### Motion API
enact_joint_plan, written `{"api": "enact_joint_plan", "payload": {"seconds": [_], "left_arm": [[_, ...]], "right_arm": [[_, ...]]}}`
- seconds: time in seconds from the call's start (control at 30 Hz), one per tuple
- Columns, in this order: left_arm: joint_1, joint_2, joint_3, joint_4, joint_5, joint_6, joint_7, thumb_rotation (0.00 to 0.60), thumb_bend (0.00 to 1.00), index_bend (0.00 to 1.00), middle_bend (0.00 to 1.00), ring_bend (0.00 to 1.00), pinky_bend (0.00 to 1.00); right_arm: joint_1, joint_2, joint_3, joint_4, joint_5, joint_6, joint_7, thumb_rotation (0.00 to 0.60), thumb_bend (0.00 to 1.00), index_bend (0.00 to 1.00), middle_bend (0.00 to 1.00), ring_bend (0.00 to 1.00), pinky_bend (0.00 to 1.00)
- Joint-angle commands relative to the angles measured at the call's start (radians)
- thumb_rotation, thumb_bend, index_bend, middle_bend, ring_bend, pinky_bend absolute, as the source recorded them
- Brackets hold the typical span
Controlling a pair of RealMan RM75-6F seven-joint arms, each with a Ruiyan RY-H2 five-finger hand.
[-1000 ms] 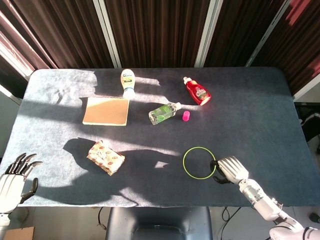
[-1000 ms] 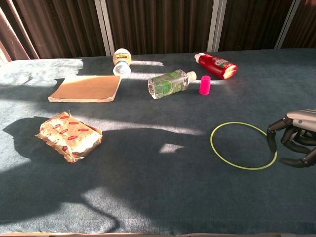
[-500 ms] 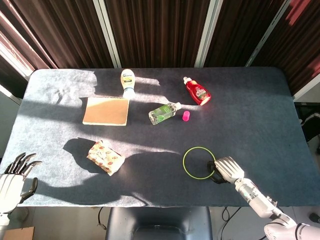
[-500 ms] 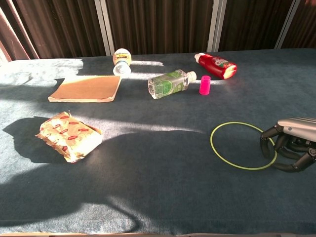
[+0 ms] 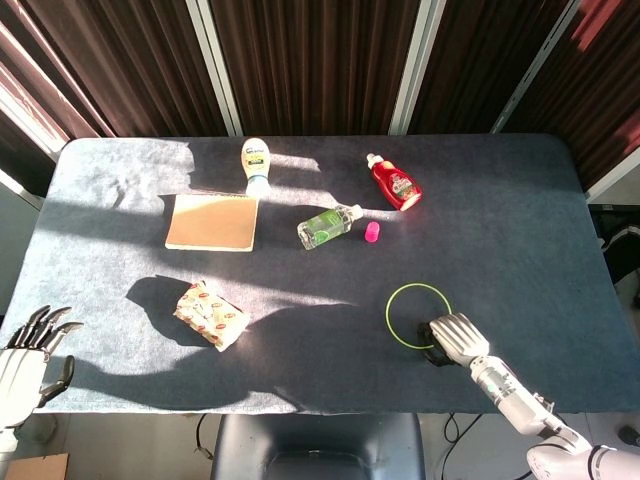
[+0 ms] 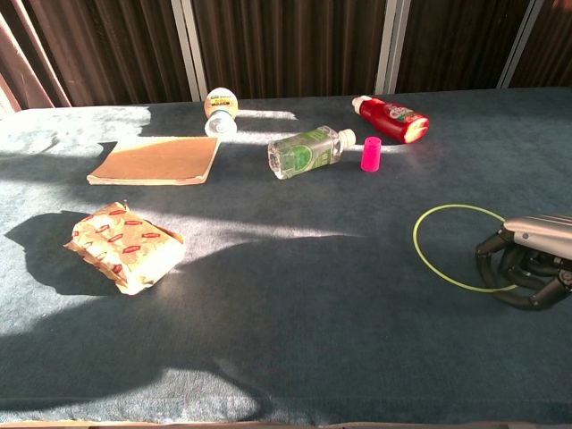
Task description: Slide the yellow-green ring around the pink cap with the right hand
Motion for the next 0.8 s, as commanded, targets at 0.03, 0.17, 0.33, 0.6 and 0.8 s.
{"api": "enact_joint_plan", "payload": {"seconds": [0.03, 0.17, 0.33, 0.6, 0.8], "left_arm": [[-0.001, 0.0, 0.0, 0.0, 0.0, -0.001, 0.0, 0.6, 0.53, 0.27, 0.13, 0.07, 0.24], [-0.001, -0.001, 0.001, -0.001, -0.001, -0.004, 0.005, 0.6, 0.53, 0.27, 0.13, 0.07, 0.24], [-0.003, -0.002, 0.002, -0.002, -0.001, -0.009, 0.014, 0.6, 0.53, 0.27, 0.13, 0.07, 0.24], [-0.006, 0.003, 0.006, -0.009, 0.0, -0.02, 0.014, 0.6, 0.53, 0.27, 0.13, 0.07, 0.24], [-0.004, 0.003, 0.006, -0.008, 0.001, -0.014, 0.011, 0.6, 0.53, 0.27, 0.13, 0.07, 0.24]], "right_arm": [[-0.001, 0.004, 0.003, -0.003, 0.005, 0.006, 0.0, 0.6, 0.56, 0.82, 0.96, 1.0, 1.0], [-0.002, 0.016, 0.013, -0.018, 0.009, 0.021, 0.01, 0.6, 0.57, 0.83, 0.96, 1.0, 1.0], [0.012, 0.034, 0.046, -0.043, 0.023, 0.035, 0.027, 0.6, 0.57, 0.84, 0.96, 1.0, 1.0], [0.1, 0.013, 0.173, -0.039, 0.163, -0.059, 0.038, 0.6, 0.57, 0.84, 0.96, 1.0, 1.0], [0.197, -0.08, 0.259, 0.073, 0.288, -0.136, -0.026, 0.6, 0.57, 0.84, 0.96, 1.0, 1.0]]}}
